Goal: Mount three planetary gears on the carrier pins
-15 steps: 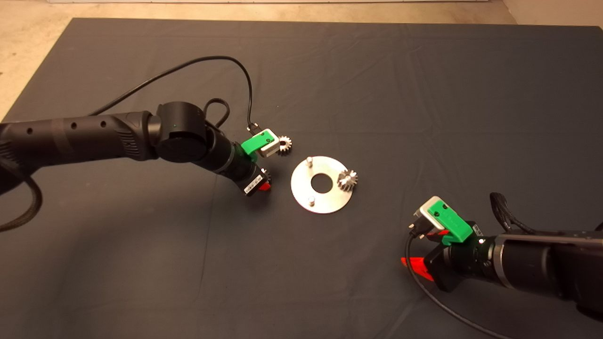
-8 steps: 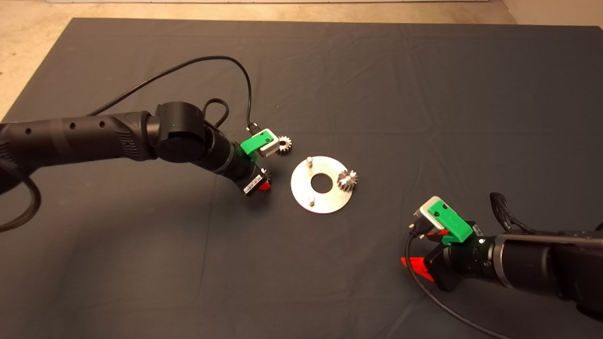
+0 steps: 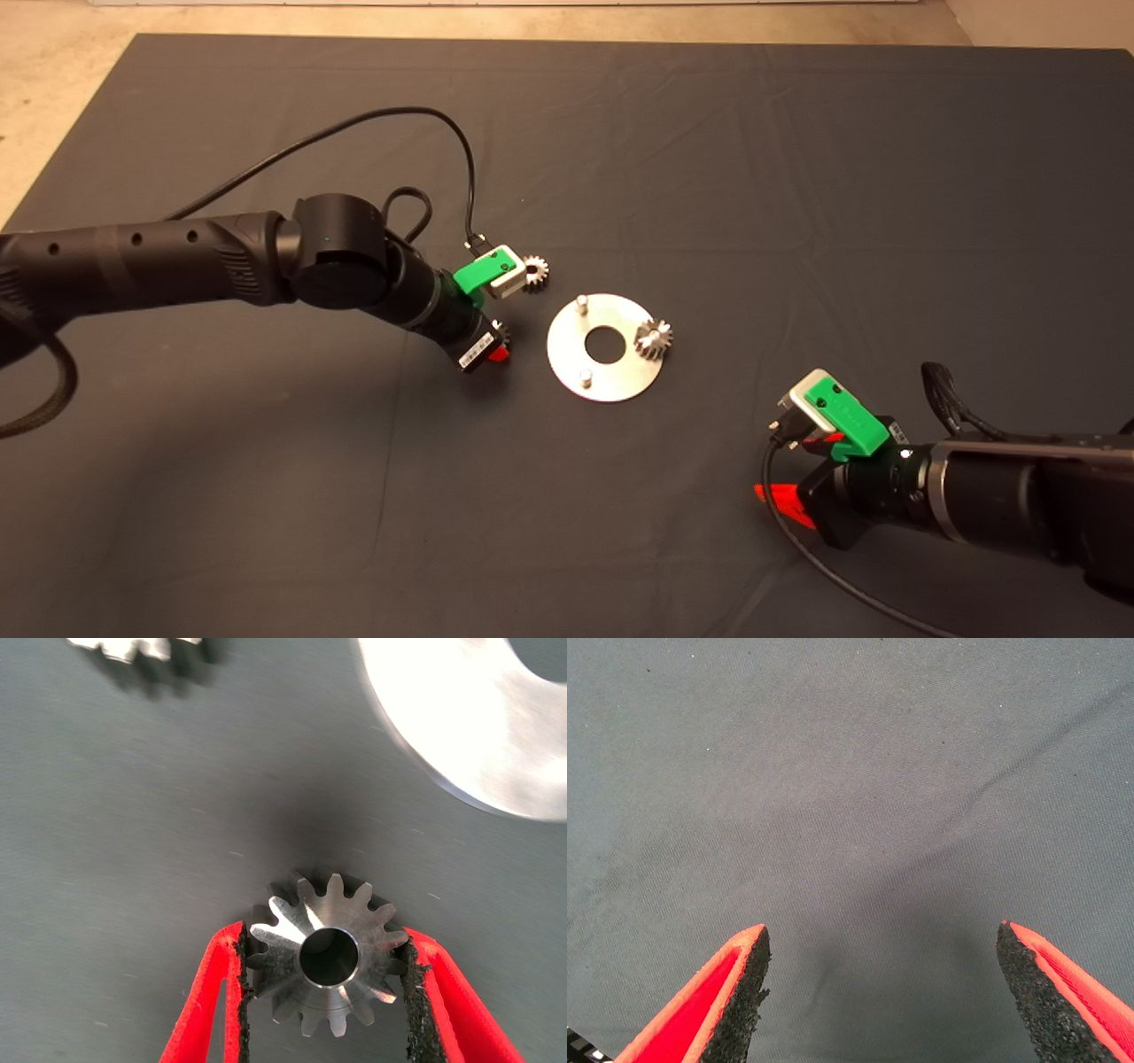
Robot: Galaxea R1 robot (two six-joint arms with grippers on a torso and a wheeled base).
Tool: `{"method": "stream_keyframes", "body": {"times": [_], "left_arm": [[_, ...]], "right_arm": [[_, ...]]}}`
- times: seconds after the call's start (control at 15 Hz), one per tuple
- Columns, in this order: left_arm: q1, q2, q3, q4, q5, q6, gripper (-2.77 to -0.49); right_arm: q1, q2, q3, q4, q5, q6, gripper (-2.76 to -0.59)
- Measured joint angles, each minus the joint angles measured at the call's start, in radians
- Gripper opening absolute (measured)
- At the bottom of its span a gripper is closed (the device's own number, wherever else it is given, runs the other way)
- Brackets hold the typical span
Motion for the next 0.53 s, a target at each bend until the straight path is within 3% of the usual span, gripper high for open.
{"method": "stream_keyframes", "body": {"times": [0.33, 0.53], "left_arm": [[-0.001, 0.000, 0.045, -0.003, 0.054, 0.000, -2.50], [-0.006, 0.004, 0.066, -0.046, 0.103, 0.000, -2.51]], "right_arm": [[0.000, 0.000, 0.000, 0.000, 0.000, 0.000, -1.47], [0.000, 0.000, 0.000, 0.000, 0.000, 0.000, -1.47]]}}
